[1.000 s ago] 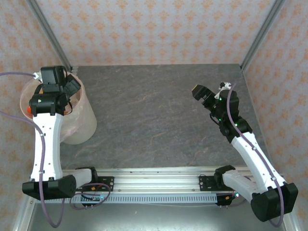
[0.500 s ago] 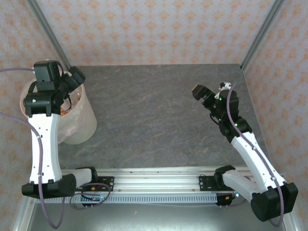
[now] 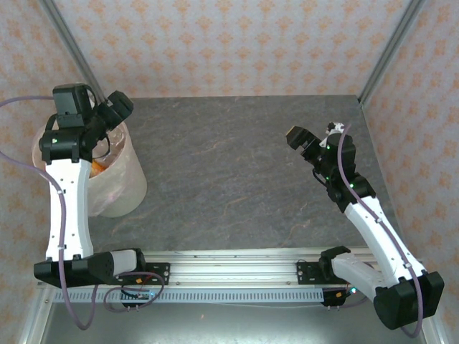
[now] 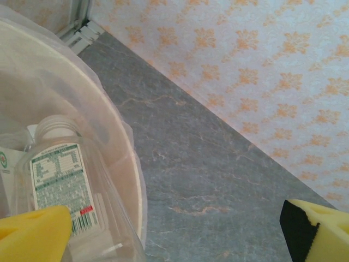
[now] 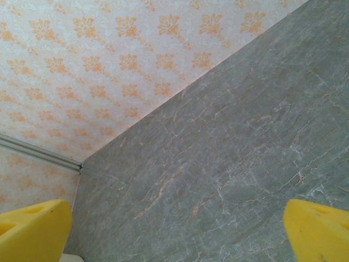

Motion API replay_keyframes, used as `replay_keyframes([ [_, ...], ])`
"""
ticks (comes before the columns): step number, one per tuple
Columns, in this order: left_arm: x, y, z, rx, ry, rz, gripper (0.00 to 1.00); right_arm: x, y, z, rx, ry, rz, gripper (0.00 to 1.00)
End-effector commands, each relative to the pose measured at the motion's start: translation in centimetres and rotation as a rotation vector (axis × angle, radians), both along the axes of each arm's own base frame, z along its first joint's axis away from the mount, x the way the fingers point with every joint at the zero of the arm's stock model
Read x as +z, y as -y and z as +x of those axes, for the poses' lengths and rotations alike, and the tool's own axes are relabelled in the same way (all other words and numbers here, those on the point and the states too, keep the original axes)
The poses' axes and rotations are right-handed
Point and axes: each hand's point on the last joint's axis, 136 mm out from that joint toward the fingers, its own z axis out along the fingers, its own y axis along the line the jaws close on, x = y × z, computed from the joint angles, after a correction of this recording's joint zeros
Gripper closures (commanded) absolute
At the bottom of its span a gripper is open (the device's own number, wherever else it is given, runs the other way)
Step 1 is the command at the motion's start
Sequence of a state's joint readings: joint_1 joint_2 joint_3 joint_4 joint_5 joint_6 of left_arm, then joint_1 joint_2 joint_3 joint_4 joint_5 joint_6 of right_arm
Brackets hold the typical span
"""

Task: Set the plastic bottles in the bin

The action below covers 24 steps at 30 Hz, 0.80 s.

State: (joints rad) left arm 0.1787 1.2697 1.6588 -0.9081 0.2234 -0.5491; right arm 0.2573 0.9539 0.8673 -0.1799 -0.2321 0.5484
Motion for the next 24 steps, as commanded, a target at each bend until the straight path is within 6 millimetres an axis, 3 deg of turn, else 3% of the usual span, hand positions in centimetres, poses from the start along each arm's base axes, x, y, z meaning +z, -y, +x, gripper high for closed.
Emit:
replay_keyframes([
  [1,-3.6,-1.5,-0.4,0.068,-0.135,0.024,0.00,-0.3,0.2,-0.1,-0.006,-0.007,-0.012,0.01],
  [6,-4.4,-3.1,-1.1,0.131,-0.147,0.016,0.00,-0.6,0.2,-0.3,-0.008,-0.016,-0.018,0.01],
  [10,-1.2,-3.1,-1.8,0.115,-0.089,0.031,0.00,-0.7,0.3,-0.3,-0.006,-0.016,-0.029,0.01],
  [14,3.3,-1.6,-2.9,0.060,0.047,0.020,0.00,-0.8,0.2,-0.2,-0.008,-0.019,-0.019,0.01],
  [16,4.4,-0.2,-3.2,0.007,0.109,-0.030,0.00,-1.0,0.1,0.0,-0.010,-0.023,-0.006,0.01],
  [21,3.8,3.8,-2.3,-0.150,0.147,-0.182,0.00,-0.9,-0.1,0.3,-0.009,-0.024,0.017,0.00],
  [24,3.0,4.6,-1.4,-0.195,0.119,-0.193,0.00,-0.6,-0.1,0.3,-0.008,-0.019,0.013,0.00],
])
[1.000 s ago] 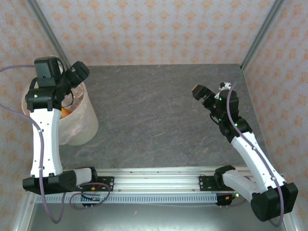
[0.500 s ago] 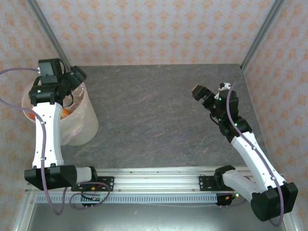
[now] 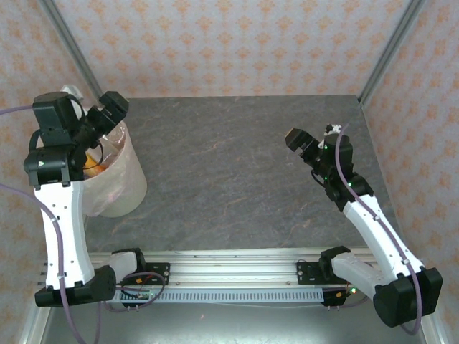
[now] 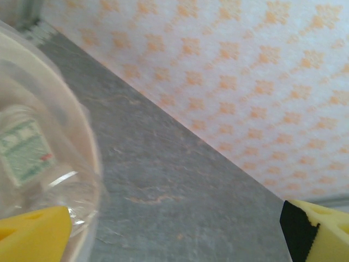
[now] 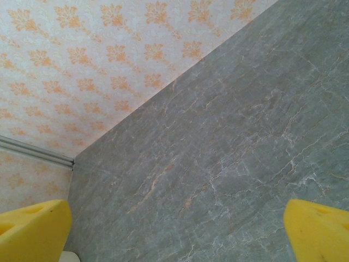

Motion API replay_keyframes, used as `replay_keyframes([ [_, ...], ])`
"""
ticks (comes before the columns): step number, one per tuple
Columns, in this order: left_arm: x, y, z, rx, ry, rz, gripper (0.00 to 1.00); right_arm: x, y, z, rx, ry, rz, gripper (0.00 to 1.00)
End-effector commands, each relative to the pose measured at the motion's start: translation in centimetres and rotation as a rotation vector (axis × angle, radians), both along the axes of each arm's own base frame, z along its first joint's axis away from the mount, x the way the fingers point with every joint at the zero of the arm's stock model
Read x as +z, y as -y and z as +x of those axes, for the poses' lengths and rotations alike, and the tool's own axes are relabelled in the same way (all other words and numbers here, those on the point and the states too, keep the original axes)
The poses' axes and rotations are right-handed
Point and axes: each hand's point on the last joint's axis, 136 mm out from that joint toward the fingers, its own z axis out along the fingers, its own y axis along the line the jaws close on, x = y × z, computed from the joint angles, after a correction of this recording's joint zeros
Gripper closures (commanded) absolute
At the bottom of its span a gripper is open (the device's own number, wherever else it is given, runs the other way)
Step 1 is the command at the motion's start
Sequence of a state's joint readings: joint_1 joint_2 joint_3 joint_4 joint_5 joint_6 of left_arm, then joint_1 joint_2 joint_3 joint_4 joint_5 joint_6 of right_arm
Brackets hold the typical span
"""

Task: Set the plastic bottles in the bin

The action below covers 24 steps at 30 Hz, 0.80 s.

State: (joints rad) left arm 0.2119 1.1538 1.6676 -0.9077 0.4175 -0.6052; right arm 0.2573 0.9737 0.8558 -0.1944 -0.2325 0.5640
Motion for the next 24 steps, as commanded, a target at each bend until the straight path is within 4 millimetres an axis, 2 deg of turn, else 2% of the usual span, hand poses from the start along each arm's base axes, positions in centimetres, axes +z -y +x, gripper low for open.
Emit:
replay_keyframes([
  [1,-1.6,1.8,2.1,-0.104,-0.030,-0.064,0.00,0.9,0.0,0.2,-0.003,0.029,0.010,0.00],
  [3,-2.6,1.3,2.7,-0.091,-0.061,-0.050,0.00,0.9,-0.1,0.1,-0.003,0.025,0.011,0.00],
  [7,-6.3,-3.1,2.5,0.106,-0.214,0.069,0.00,0.4,-0.1,0.0,-0.005,0.009,0.023,0.00],
  [10,-7.8,-3.6,1.9,0.132,-0.264,0.073,0.00,0.2,0.0,-0.2,-0.006,0.003,0.021,0.00],
  [15,-8.0,-4.8,0.2,0.188,-0.288,0.134,0.00,0.3,0.2,-0.3,-0.014,0.011,0.009,0.00],
  [19,-9.0,-4.2,0.8,0.144,-0.324,0.111,0.00,0.4,0.2,-0.2,-0.010,0.014,0.005,0.00],
  [21,-8.2,-3.8,1.0,0.127,-0.300,0.101,0.00,0.4,0.2,-0.1,-0.011,0.014,0.006,0.00],
  [24,-5.1,-3.6,0.9,0.122,-0.217,0.107,0.00,0.3,0.2,-0.2,-0.011,0.012,0.001,0.00],
])
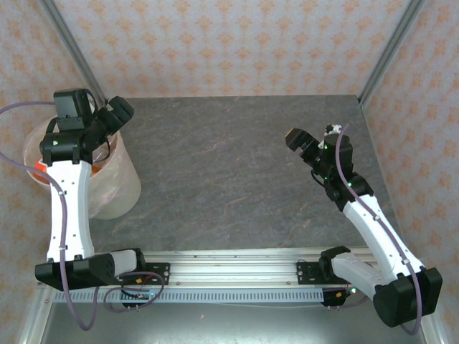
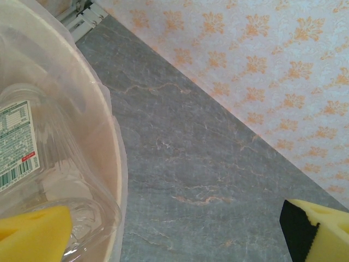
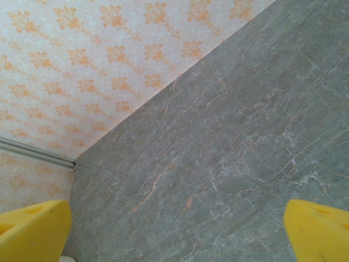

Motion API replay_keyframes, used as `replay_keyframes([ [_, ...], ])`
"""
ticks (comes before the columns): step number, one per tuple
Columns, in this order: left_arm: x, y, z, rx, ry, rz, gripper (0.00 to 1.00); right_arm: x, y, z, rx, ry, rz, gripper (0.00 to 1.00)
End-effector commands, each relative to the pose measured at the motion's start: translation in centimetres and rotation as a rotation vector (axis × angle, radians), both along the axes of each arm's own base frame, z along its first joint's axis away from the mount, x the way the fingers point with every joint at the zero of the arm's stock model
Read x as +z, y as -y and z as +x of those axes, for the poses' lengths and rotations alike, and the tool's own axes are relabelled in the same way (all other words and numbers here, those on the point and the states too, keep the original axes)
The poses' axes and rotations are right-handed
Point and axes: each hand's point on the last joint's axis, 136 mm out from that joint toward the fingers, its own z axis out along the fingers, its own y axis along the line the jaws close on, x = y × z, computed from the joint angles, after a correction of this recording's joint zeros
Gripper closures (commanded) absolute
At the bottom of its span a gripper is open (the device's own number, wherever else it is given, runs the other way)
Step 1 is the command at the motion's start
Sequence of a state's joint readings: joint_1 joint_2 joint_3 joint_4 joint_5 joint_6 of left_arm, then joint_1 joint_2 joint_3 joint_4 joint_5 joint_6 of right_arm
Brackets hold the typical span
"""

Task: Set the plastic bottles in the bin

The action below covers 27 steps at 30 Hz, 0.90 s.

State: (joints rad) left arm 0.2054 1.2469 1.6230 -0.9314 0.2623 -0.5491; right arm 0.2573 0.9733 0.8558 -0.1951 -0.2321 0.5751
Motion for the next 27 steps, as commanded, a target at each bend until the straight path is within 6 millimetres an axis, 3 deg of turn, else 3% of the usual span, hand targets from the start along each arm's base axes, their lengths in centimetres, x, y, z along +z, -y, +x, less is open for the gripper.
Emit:
replay_keyframes([
  [1,1.1,-0.6,-1.6,0.029,-0.022,0.016,0.00,0.3,0.2,-0.1,-0.007,0.016,-0.012,0.00],
  [5,4.4,0.5,-2.5,-0.012,0.081,0.007,0.00,0.1,0.4,-0.1,-0.012,0.015,-0.022,0.00],
  [11,8.0,6.8,-2.6,-0.272,0.339,-0.172,0.00,0.5,1.1,0.2,-0.047,0.038,-0.054,0.00],
  [15,8.3,10.9,-3.1,-0.404,0.411,-0.188,0.00,1.4,1.9,0.3,-0.082,0.067,-0.089,0.01],
  [19,7.0,16.5,-2.9,-0.587,0.459,-0.168,0.00,1.9,2.9,0.3,-0.115,0.099,-0.148,0.01],
  [22,4.2,19.5,-1.9,-0.624,0.414,-0.064,0.00,1.4,4.9,0.1,-0.205,0.070,-0.227,0.01],
  [25,0.1,20.0,-0.3,-0.563,0.336,0.174,0.00,0.3,8.0,-0.5,-0.334,0.015,-0.334,0.01],
  [27,-2.5,19.2,0.9,-0.501,0.299,0.288,0.00,-0.7,10.0,-0.8,-0.407,-0.014,-0.396,0.01],
])
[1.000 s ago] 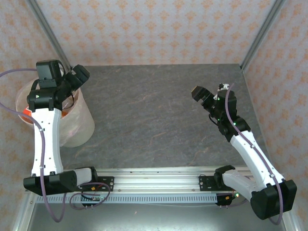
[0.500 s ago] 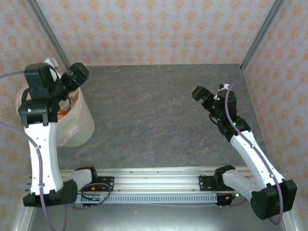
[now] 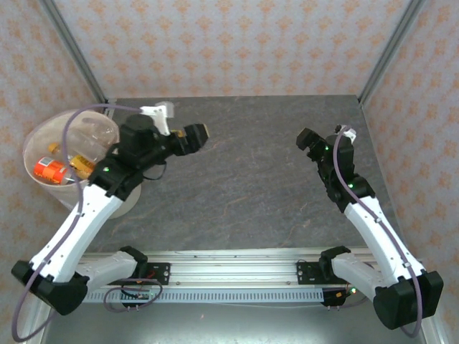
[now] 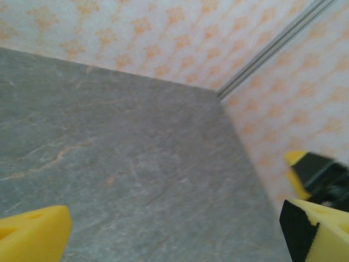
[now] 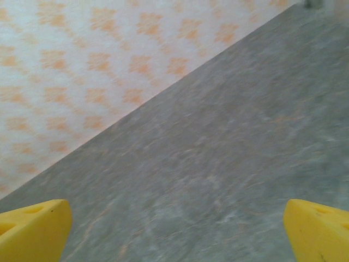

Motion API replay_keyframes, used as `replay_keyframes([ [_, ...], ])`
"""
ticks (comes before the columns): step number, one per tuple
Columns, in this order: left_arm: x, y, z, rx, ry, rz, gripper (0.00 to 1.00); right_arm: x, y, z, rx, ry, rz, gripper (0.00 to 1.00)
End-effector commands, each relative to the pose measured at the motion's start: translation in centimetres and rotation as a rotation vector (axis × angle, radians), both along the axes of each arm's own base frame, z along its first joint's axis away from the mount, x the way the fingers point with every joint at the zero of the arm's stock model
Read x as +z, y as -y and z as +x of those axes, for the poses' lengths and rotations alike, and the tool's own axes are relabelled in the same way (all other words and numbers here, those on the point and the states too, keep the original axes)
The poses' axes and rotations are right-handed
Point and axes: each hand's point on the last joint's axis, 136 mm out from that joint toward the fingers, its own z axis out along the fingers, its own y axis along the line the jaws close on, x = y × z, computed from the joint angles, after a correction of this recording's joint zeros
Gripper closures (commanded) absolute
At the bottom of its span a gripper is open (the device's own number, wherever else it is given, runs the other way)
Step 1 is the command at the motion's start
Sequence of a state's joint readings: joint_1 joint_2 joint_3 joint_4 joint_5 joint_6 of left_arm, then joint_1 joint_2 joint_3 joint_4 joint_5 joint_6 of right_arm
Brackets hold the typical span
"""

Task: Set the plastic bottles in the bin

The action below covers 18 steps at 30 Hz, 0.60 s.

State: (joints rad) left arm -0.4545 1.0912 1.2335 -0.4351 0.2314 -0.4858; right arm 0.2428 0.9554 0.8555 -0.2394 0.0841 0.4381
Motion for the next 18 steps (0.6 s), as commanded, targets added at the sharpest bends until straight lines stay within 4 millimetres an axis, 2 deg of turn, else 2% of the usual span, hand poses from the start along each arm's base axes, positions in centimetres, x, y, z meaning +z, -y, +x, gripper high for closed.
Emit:
replay_keyframes([
  [1,-2.8,-3.7,2.9,0.233,0.097,0.245,0.00,-1.0,4.9,-1.1,-0.195,-0.042,-0.164,0.01],
  [4,-6.9,-6.0,3.8,0.333,0.103,0.405,0.00,-3.2,7.6,-1.5,-0.292,-0.077,-0.249,0.01],
  [7,-10.7,-7.0,4.0,0.322,0.156,0.580,0.00,-5.6,10.3,-1.8,-0.406,-0.107,-0.324,0.01],
  [9,-12.5,-8.5,3.9,0.352,0.162,0.666,0.00,-7.2,11.9,-2.1,-0.482,-0.137,-0.340,0.01],
  [11,-14.2,-10.5,3.8,0.373,0.117,0.681,0.00,-8.9,13.1,-2.1,-0.524,-0.182,-0.346,0.01],
  [15,-17.7,-14.7,3.2,0.453,0.046,0.712,0.00,-12.1,13.4,-0.5,-0.488,-0.214,-0.368,0.01],
  [18,-20.0,-16.2,3.2,0.459,0.021,0.673,0.00,-13.7,12.5,1.2,-0.395,-0.201,-0.397,0.01],
])
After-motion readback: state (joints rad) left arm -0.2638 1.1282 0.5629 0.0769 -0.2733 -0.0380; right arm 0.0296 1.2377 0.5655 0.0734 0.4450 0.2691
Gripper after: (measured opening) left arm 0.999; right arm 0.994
